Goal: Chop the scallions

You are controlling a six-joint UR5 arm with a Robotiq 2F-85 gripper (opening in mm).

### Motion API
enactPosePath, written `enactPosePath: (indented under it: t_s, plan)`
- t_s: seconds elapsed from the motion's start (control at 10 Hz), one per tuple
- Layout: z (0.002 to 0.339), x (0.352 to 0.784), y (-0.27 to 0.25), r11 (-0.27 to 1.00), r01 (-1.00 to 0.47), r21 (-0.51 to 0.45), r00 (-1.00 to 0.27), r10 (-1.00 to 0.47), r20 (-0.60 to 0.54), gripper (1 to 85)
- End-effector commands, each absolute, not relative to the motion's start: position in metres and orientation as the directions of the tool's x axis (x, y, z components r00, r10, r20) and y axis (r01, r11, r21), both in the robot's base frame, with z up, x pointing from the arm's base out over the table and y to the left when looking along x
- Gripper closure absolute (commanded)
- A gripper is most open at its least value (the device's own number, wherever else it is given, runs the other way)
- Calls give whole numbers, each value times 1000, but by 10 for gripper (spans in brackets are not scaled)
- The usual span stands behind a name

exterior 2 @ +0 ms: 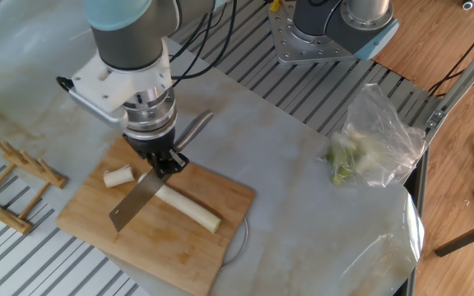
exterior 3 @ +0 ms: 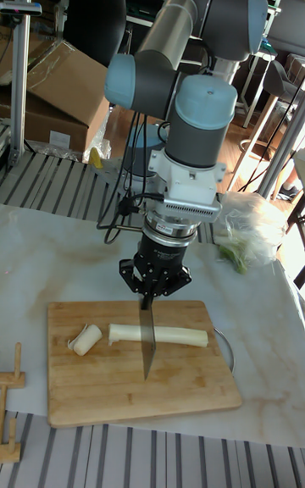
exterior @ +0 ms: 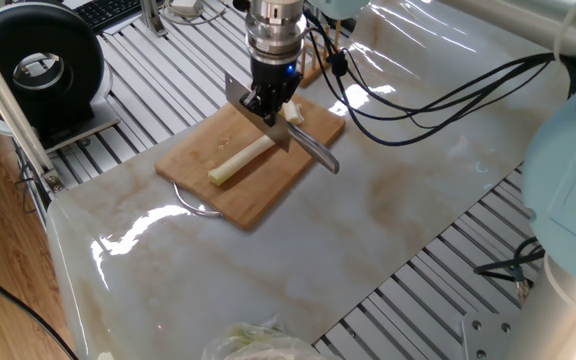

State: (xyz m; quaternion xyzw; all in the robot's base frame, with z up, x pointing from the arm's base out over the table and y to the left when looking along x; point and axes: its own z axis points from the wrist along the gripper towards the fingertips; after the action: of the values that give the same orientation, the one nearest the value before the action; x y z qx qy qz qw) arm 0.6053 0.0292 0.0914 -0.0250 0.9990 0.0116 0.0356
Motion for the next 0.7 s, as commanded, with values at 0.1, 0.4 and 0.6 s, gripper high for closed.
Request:
enactPosePath:
  t_s: [0.1, 0.4, 0.6]
  plan:
    - [102, 605, 55, 998, -12, 69, -998, -8, -60, 843]
    - [113, 601, 97, 994, 57, 94, -997, 62, -51, 843]
    - [117, 597, 120, 991, 81, 106, -995, 87, -48, 843]
